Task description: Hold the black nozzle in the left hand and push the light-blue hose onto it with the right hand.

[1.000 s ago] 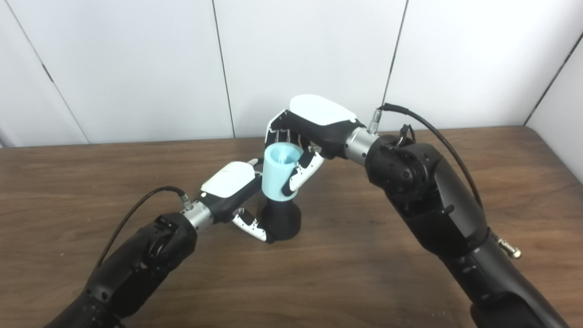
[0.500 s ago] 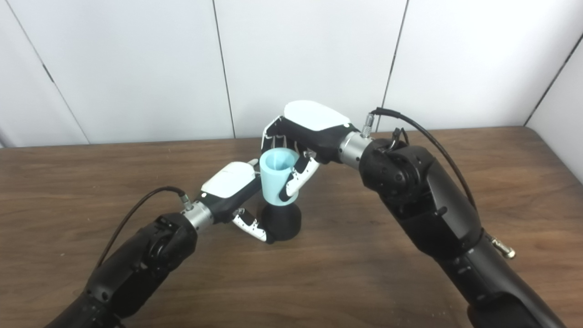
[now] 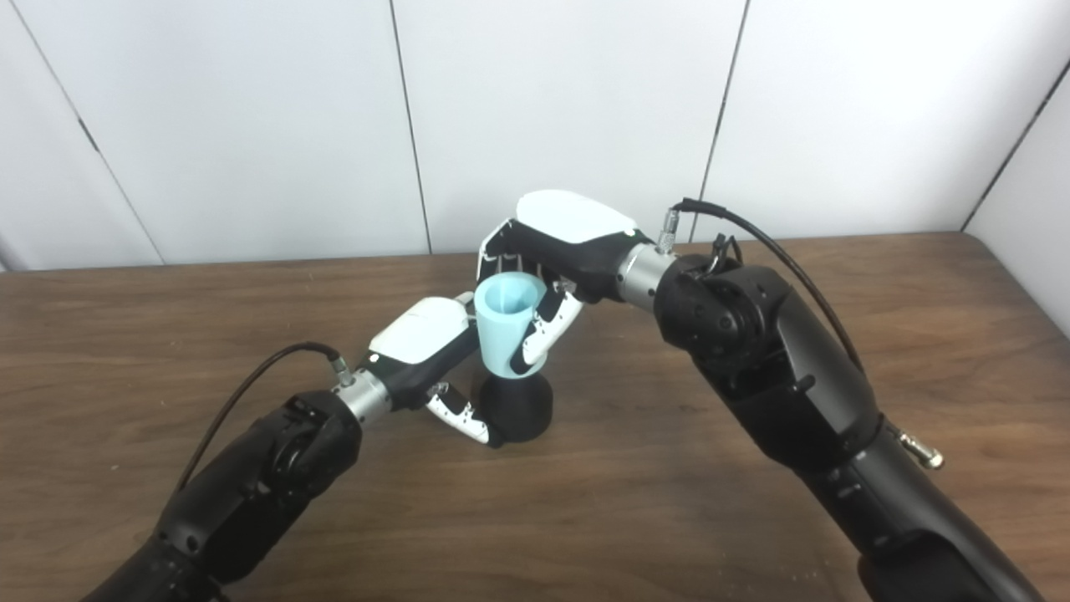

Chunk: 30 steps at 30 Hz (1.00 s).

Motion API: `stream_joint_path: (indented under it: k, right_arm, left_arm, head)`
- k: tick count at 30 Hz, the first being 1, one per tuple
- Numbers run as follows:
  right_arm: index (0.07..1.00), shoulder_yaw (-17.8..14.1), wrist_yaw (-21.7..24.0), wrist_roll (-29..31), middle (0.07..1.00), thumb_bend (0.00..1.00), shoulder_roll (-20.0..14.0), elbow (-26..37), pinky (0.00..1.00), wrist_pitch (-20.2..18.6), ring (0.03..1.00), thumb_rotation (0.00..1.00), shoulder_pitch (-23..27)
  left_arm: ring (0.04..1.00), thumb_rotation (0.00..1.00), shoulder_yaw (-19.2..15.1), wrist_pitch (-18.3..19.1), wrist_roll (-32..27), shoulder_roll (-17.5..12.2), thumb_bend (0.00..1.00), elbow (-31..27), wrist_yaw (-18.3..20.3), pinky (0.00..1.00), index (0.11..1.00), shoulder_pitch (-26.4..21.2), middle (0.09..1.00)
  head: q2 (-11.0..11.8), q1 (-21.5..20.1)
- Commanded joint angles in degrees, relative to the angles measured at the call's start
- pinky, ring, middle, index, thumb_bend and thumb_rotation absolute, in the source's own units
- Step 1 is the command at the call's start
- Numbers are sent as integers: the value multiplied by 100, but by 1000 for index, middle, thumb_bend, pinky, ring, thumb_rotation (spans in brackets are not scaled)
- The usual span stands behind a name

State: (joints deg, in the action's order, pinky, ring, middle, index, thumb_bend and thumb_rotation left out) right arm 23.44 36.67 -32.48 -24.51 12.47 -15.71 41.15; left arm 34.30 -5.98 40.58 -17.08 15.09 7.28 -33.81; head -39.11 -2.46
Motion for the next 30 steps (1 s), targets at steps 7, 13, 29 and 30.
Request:
stream_joint_path:
  k: [7, 13, 29, 30]
  right_arm:
    - [974, -240, -394, -474, 984, 999, -94, 462, 794, 350, 961, 266, -42]
    - [975, -497, -489, -648, 995, 1000, -34, 532, 804, 316, 965, 277, -52]
    - [1000, -993, -283, 227, 1000, 933, -59, 958, 893, 603, 1000, 300, -300]
    - [1000, -997, -178, 443, 1000, 878, -155, 998, 900, 684, 1000, 339, -341]
  left_arm:
    - [632, 0, 184, 96, 295, -175, 525, 198, 494, 1000, 479, 178, 496]
    - [636, 0, 184, 73, 282, -175, 525, 207, 497, 1000, 479, 180, 497]
    - [633, 0, 213, 77, 309, -115, 526, 287, 460, 1000, 496, 176, 467]
    - [633, 0, 211, 70, 306, -118, 526, 290, 457, 1000, 496, 176, 467]
  head:
    - [5, -25]
    - [5, -25]
    - [-2, -80]
    - [-2, -80]
